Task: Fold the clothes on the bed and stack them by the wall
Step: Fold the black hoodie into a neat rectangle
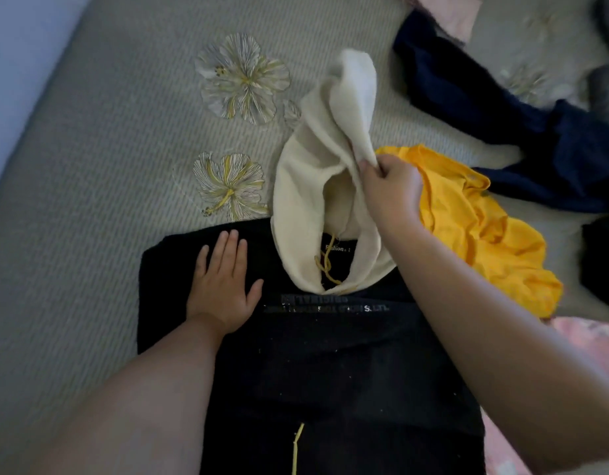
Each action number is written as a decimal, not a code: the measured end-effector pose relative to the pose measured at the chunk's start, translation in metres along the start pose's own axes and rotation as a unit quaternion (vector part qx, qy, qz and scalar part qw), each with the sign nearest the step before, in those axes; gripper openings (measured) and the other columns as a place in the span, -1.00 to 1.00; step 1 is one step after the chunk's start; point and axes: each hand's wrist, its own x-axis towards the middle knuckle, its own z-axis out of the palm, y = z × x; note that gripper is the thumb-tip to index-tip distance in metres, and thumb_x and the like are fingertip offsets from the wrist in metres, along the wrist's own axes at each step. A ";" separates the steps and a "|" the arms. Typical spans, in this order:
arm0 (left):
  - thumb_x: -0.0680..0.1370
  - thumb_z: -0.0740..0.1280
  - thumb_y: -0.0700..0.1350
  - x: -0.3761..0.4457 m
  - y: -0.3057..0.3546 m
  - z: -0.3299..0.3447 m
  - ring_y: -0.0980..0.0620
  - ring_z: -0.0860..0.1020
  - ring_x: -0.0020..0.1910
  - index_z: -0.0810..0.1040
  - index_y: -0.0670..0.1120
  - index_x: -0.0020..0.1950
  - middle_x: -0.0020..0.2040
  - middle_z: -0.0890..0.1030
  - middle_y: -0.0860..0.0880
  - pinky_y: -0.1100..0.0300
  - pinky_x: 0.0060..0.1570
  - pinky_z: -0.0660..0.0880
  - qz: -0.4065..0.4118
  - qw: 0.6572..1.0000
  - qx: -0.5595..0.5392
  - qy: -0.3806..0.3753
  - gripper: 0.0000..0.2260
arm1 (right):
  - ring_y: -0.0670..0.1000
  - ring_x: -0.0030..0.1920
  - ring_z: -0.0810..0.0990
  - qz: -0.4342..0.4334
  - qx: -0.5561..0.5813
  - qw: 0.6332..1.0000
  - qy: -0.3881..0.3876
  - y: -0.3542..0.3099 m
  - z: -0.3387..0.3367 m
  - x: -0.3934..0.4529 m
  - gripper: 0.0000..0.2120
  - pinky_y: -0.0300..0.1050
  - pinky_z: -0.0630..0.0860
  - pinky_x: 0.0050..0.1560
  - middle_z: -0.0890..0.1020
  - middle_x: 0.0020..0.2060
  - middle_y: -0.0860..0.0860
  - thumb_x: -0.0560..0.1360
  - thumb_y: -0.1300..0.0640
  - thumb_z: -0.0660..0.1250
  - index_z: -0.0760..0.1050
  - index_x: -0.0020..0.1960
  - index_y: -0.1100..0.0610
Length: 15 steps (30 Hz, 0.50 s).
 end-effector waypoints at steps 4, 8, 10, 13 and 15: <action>0.53 -0.22 0.16 0.000 -0.001 -0.003 -0.03 -0.21 0.50 -0.14 -0.18 0.50 0.52 -0.17 -0.13 0.04 0.41 -0.28 -0.005 1.000 -0.012 0.008 -0.36 | -0.10 -0.33 0.39 -0.061 0.054 0.995 -0.051 0.016 -0.030 -0.069 -0.77 -0.07 0.10 0.03 0.43 -0.45 -0.12 0.50 0.21 0.27 0.44 -0.32 0.02; 0.64 -0.02 -0.02 -0.007 -0.003 -0.031 -0.02 0.00 0.50 0.10 -0.19 0.48 0.52 0.05 -0.14 0.10 0.43 -0.11 -0.035 0.955 -0.293 -0.001 -0.56 | 0.02 0.37 0.35 -0.077 0.036 0.991 -0.105 0.054 -0.059 -0.119 -0.76 0.13 0.15 0.42 0.55 0.20 0.11 0.48 0.29 0.30 0.60 0.11 0.14; 0.64 0.05 -0.08 -0.018 -0.002 -0.057 -0.04 0.34 0.33 0.43 -0.18 0.30 0.33 0.41 -0.15 0.10 0.35 0.19 -0.132 0.815 -0.563 0.026 -0.67 | 0.02 0.39 0.30 -0.089 0.075 0.984 -0.132 0.076 -0.070 -0.150 -0.73 -0.04 0.15 0.44 0.53 0.14 -0.04 0.46 0.35 0.31 0.58 0.13 0.17; 0.62 0.00 0.10 -0.052 0.010 -0.095 0.04 0.54 -0.07 0.50 -0.10 0.09 -0.01 0.58 -0.02 0.13 -0.08 0.47 -0.197 0.686 -0.700 -0.014 -0.62 | 0.01 0.34 0.29 -0.133 0.090 0.970 -0.185 0.109 -0.085 -0.196 -0.73 -0.25 0.17 0.35 0.56 0.09 0.01 0.42 0.43 0.33 0.57 0.10 0.26; 0.56 0.07 0.21 -0.082 0.024 -0.104 0.08 0.54 -0.15 0.50 -0.02 -0.01 -0.12 0.58 0.05 0.16 -0.29 0.46 -0.206 0.678 -0.698 -0.103 -0.63 | 0.05 0.29 0.31 -0.194 0.058 0.964 -0.169 0.125 -0.089 -0.218 -0.76 -0.12 0.20 0.37 0.59 0.09 0.18 0.39 0.46 0.35 0.59 0.04 0.33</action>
